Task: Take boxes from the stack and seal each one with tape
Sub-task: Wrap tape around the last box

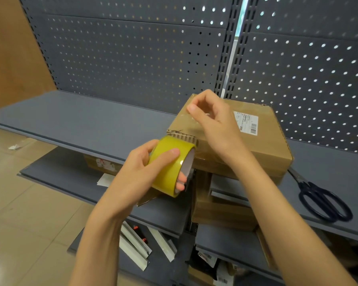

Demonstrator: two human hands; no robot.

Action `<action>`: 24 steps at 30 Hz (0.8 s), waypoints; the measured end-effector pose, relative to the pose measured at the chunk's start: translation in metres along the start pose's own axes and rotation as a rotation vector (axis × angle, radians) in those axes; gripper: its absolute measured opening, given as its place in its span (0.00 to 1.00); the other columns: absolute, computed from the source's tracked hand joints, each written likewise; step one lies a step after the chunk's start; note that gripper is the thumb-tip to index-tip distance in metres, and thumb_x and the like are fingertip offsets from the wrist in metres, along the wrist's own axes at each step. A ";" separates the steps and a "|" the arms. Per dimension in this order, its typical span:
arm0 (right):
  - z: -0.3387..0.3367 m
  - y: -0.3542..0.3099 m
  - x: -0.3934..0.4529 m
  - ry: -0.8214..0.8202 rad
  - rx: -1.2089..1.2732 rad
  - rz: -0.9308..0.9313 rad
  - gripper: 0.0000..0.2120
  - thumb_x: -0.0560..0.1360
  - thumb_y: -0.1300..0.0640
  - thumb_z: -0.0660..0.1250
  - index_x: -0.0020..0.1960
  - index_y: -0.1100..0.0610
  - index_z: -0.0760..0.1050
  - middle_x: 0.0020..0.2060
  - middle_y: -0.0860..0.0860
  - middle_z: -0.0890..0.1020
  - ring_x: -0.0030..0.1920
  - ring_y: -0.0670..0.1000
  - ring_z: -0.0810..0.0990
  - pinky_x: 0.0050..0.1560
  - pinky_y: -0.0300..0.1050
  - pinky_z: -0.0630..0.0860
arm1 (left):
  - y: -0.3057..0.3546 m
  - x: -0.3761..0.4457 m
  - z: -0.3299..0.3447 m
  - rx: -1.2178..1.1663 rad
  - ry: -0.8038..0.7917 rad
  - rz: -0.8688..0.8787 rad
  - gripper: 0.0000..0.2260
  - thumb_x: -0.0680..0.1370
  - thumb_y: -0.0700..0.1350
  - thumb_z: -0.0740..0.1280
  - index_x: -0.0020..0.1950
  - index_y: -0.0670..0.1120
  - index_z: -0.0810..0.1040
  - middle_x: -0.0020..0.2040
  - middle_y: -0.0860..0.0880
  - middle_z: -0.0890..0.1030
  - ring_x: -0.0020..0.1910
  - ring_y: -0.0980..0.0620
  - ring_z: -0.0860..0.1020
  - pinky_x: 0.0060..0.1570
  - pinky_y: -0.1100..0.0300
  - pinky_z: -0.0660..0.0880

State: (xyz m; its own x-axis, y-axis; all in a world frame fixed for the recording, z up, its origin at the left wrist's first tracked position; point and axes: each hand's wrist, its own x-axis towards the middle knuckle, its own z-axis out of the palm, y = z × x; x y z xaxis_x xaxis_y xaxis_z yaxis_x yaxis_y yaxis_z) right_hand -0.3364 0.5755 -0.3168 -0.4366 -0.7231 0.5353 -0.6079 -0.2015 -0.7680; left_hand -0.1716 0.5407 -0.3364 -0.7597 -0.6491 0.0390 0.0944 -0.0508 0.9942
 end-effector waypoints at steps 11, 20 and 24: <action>0.012 -0.003 0.020 0.080 -0.102 -0.057 0.05 0.77 0.61 0.64 0.42 0.58 0.73 0.37 0.44 0.77 0.41 0.42 0.76 0.45 0.37 0.71 | -0.008 0.000 0.007 0.023 0.133 -0.132 0.15 0.78 0.51 0.63 0.51 0.39 0.76 0.27 0.43 0.80 0.23 0.51 0.78 0.22 0.65 0.72; 0.018 0.029 0.037 0.017 -0.221 0.082 0.05 0.76 0.55 0.65 0.41 0.52 0.75 0.41 0.45 0.80 0.45 0.45 0.78 0.49 0.48 0.76 | -0.002 -0.001 0.010 -0.061 0.111 -0.137 0.13 0.79 0.49 0.63 0.54 0.40 0.75 0.31 0.42 0.82 0.27 0.49 0.81 0.27 0.62 0.77; 0.021 0.034 0.041 0.024 -0.242 0.113 0.05 0.75 0.54 0.65 0.40 0.49 0.75 0.43 0.46 0.81 0.47 0.46 0.78 0.51 0.53 0.76 | -0.002 0.004 0.007 -0.058 0.111 -0.149 0.12 0.79 0.49 0.62 0.54 0.41 0.76 0.29 0.43 0.82 0.26 0.51 0.81 0.24 0.65 0.74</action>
State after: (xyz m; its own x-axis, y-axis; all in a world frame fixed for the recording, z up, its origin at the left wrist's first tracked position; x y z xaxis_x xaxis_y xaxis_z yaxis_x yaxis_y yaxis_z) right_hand -0.3615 0.5247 -0.3285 -0.5244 -0.7154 0.4617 -0.6940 0.0450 -0.7185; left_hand -0.1795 0.5439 -0.3376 -0.6929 -0.7106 -0.1224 0.0260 -0.1942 0.9806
